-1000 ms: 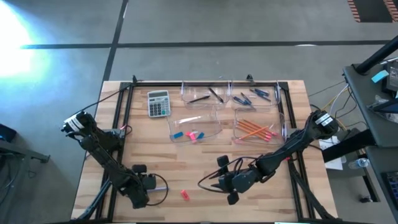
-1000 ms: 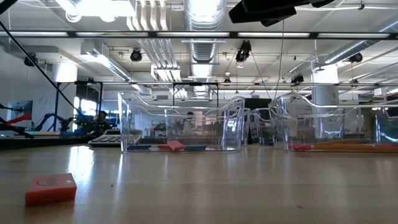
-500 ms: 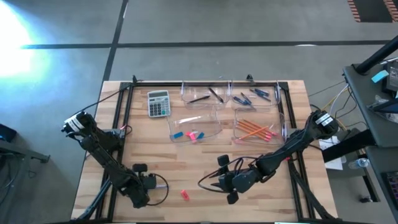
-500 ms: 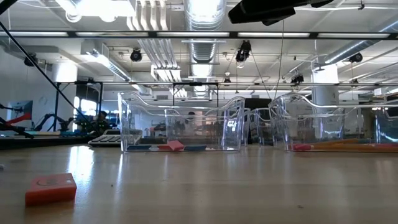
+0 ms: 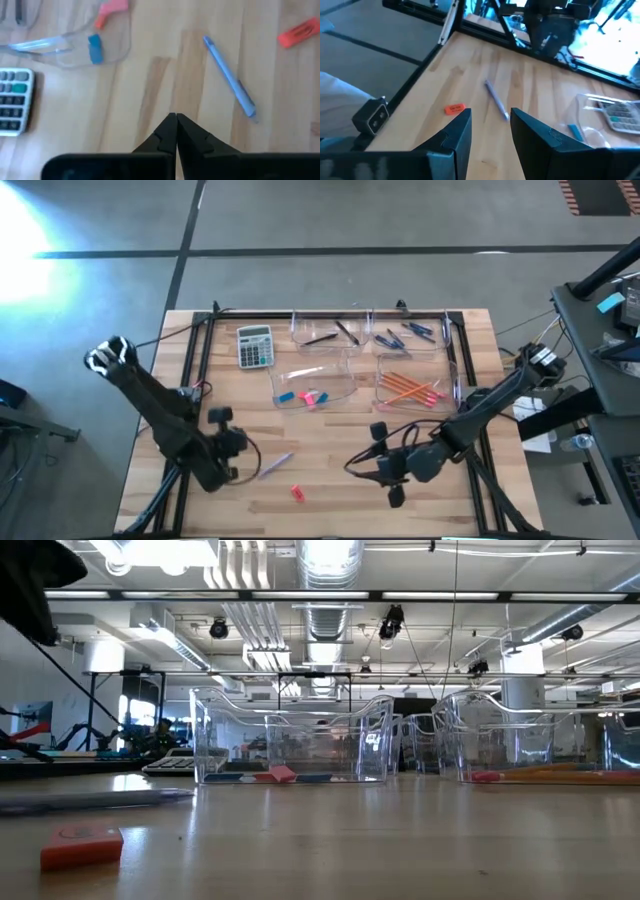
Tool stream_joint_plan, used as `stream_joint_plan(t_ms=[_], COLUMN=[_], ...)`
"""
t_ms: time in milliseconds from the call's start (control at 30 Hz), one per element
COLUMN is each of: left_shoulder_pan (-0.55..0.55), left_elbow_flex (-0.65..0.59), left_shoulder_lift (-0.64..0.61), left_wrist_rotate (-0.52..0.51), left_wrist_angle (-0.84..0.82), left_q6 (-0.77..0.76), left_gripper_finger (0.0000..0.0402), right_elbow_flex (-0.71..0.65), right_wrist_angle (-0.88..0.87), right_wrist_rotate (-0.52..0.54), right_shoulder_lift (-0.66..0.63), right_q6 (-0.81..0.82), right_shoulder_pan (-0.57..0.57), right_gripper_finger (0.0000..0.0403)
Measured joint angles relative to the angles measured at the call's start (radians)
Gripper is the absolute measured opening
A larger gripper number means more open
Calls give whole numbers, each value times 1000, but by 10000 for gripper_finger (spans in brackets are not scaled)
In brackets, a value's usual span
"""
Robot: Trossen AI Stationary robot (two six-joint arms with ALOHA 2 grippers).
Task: Sort crayons/erasers/pens/pencils in bins
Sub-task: Put the white pen into the top left transparent bin
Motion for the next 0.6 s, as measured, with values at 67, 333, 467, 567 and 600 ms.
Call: stream_joint_plan(t_ms=[67, 333, 467, 567, 600], left_shoulder_pan=[24, 67, 66, 72, 76], left_elbow_flex=[-13, -137, -152, -153, -153], left_shoulder_lift=[-39, -11, 83, 159, 182], left_wrist_rotate=[-2, 76, 92, 106, 113], left_wrist_angle=[33, 503, 652, 662, 662], left_q6=[24, 134, 177, 159, 154], left_gripper_finger=[4, 1, 1, 3, 8], right_elbow_flex=[-19, -113, -133, -135, -135], right_wrist_angle=[-1, 15, 34, 38, 39], right_wrist_rotate=[31, 136, 145, 144, 144], right_shoulder_lift=[-24, -59, -48, -32, -27], right_q6=[2, 80, 115, 127, 127], right_shoulder_pan=[16, 45, 44, 47, 47], right_gripper_finger=[128, 128, 128, 128, 128])
